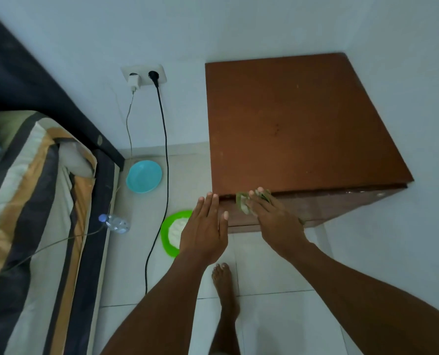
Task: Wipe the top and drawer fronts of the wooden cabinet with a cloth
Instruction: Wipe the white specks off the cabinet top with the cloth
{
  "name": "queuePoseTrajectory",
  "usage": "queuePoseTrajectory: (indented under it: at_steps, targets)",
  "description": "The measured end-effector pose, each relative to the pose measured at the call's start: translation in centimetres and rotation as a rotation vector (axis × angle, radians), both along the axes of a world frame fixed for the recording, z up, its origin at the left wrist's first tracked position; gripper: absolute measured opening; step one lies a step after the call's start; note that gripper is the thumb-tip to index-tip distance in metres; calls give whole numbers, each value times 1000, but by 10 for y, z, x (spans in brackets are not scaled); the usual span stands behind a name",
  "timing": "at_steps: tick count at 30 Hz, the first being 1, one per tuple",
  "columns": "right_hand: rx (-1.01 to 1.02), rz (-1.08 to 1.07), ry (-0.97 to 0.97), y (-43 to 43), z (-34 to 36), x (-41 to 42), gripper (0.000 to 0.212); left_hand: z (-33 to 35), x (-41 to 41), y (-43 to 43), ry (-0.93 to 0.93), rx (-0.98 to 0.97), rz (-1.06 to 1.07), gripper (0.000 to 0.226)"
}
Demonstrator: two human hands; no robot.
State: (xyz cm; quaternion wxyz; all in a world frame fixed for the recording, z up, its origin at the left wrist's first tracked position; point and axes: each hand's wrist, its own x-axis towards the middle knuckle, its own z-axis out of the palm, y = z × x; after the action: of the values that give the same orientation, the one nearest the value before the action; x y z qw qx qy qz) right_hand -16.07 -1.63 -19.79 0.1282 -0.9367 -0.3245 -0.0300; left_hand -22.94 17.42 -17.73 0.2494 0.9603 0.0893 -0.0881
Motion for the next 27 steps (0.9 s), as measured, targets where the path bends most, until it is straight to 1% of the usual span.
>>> queuePoseTrajectory:
  at_steps: [3, 6, 8, 11, 15, 20, 24, 27]
  targets:
    - [41, 5, -25, -10, 10, 5, 46, 7, 8, 5, 0, -17, 6, 60]
    - [109, -30, -90, 0, 30, 37, 24, 13, 32, 15, -1, -26, 4, 61]
    - [140, -46, -63, 19, 48, 72, 26, 18, 53, 23, 0, -52, 3, 60]
    - [114, -113, 44, 51, 62, 140, 32, 20, 90, 33, 21, -125, 37, 60]
    - [65, -161, 123, 91, 61, 232, 37, 11, 149, 52, 41, -182, 82, 60]
    - [53, -159, 173, 146, 55, 330, 42, -12, 224, 85, -4, -199, 49, 59]
    - [68, -144, 178, 177, 46, 381, 44, -22, 268, 108, -26, -169, -34, 55]
    - [-24, -104, 234, 187, 33, 405, 49, -26, 288, 116, -9, -155, -66, 56]
